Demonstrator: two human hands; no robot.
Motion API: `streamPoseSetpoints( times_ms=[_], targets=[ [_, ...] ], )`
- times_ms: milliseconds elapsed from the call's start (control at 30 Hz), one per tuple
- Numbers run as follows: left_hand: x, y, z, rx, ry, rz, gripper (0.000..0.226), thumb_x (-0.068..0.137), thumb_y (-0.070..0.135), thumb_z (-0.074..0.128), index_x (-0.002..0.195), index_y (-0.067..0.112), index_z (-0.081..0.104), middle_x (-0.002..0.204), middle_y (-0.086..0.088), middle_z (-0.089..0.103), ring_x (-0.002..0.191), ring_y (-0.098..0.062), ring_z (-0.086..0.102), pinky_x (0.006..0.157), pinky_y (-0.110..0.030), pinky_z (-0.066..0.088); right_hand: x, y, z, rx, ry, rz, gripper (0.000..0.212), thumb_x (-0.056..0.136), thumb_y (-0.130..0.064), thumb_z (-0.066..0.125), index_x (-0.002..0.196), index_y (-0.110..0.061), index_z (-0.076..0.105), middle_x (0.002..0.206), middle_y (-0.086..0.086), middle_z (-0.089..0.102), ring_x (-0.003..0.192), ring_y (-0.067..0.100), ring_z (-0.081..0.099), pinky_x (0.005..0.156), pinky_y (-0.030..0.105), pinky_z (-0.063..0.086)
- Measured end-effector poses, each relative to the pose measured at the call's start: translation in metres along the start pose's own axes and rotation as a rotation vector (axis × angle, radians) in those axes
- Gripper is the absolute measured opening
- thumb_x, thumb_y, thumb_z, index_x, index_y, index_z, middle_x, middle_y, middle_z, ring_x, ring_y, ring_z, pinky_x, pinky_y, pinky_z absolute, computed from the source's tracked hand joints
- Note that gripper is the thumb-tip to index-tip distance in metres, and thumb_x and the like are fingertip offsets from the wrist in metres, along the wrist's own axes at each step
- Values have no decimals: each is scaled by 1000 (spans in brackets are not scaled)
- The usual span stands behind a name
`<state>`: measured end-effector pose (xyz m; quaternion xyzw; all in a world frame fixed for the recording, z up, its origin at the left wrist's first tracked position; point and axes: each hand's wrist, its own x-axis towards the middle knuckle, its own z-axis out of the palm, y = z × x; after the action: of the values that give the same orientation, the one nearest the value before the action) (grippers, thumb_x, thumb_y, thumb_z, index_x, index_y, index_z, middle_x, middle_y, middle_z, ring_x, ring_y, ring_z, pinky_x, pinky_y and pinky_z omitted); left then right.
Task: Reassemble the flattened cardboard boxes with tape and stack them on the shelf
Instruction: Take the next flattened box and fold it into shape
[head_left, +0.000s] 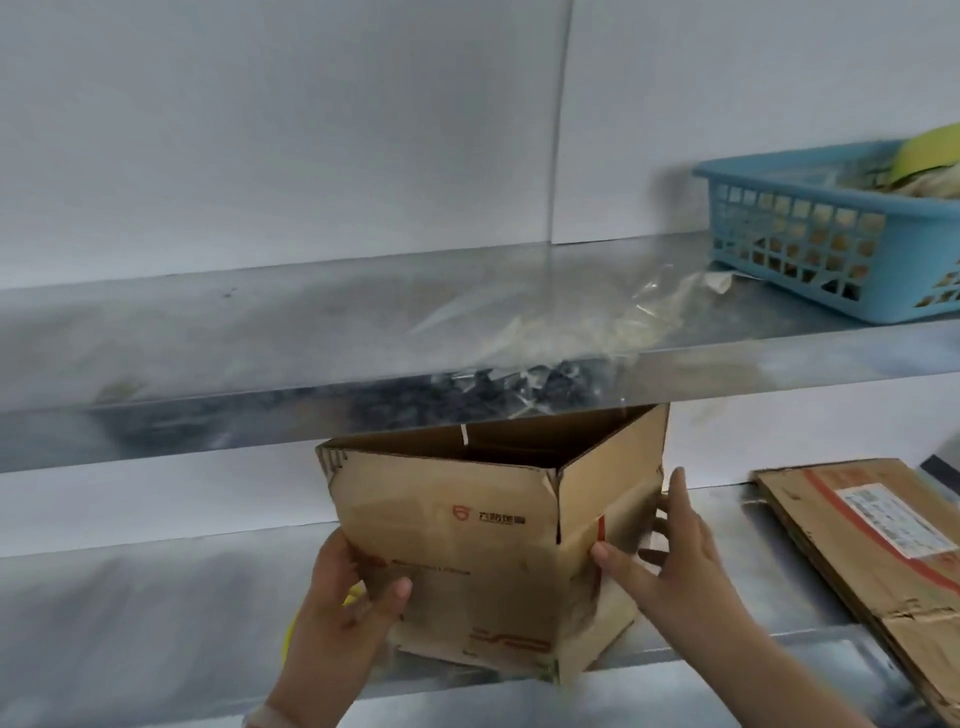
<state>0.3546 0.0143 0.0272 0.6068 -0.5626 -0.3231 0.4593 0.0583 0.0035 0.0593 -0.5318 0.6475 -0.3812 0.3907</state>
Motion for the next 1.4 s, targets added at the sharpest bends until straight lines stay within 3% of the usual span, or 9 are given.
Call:
streamPoseSetpoints(
  times_ms=[133, 300, 467, 667, 767, 1033, 1100, 1200, 1400],
  targets=[
    [4, 7, -16, -67, -69, 79, 60, 79, 27, 69, 129, 41, 39, 116, 21, 58, 109, 0, 57, 76, -13, 52, -1, 2, 9, 1, 80, -172, 110, 50, -79, 64, 130, -75, -12, 158, -16, 13, 143, 13, 29, 111, 47, 40],
    [13, 7, -32, -3, -191, 222, 88, 79, 58, 62, 149, 42, 12, 136, 15, 49, 116, -10, 58, 87, -29, 55, -3, -6, 18, -42, 77, -322, 116, 75, -37, 78, 130, -75, -16, 157, -29, 5, 145, 0, 18, 114, 45, 36],
    [16, 15, -29, 115, -254, 354, 79, 76, 75, 50, 144, 49, 19, 131, 31, 44, 117, -1, 52, 92, -27, 52, -3, -19, 21, -47, 39, -376, 119, 51, -81, 71, 139, -69, -9, 144, -46, 15, 137, -11, 26, 112, 34, 35],
    [20, 25, -21, 225, -237, 553, 65, 83, 68, 50, 141, 55, 22, 145, 33, 27, 132, 5, 35, 105, -12, 33, -6, -16, 18, -96, 138, -489, 87, 63, -71, 73, 138, -59, 32, 135, -38, 32, 129, -10, 36, 100, 12, 35],
    [28, 27, -19, 362, -249, 683, 68, 86, 59, 53, 146, 44, 25, 158, 13, 14, 139, -8, 30, 108, -30, 33, -3, -12, 18, -164, 165, -573, 74, 64, -63, 72, 131, -36, 55, 140, -24, 42, 133, -5, 38, 104, 5, 29],
    [50, 45, -11, 295, -233, 572, 50, 86, 70, 41, 93, 31, 71, 111, 29, 52, 116, -5, 39, 92, -35, 41, 6, -15, 9, -60, 129, -381, 30, 75, -66, 52, 81, -44, 71, 103, -27, 63, 102, 1, 58, 81, 18, 46],
    [53, 50, -5, 241, -255, 476, 48, 77, 66, 54, 114, 36, 62, 118, 31, 45, 117, 0, 40, 93, -29, 42, 16, -11, 5, -48, 118, -324, 27, 75, -60, 64, 100, -49, 68, 107, -24, 63, 104, 1, 58, 81, 18, 48],
    [64, 57, -2, 184, -397, 253, 101, 67, 53, 75, 146, 42, 14, 144, 23, 19, 112, 2, 45, 90, -24, 49, 28, -7, -6, -121, 34, -259, 86, 78, -29, 77, 147, -46, 30, 135, -24, 43, 109, -4, 52, 80, 23, 53],
    [78, 58, 14, 275, -572, 260, 106, 66, 61, 66, 143, 54, -7, 151, 26, 8, 134, -5, 27, 107, -27, 31, 44, 6, -4, -111, -54, -195, 120, 78, -30, 80, 147, -53, -16, 148, -33, 25, 107, 6, 54, 90, 29, 51]
  ],
)
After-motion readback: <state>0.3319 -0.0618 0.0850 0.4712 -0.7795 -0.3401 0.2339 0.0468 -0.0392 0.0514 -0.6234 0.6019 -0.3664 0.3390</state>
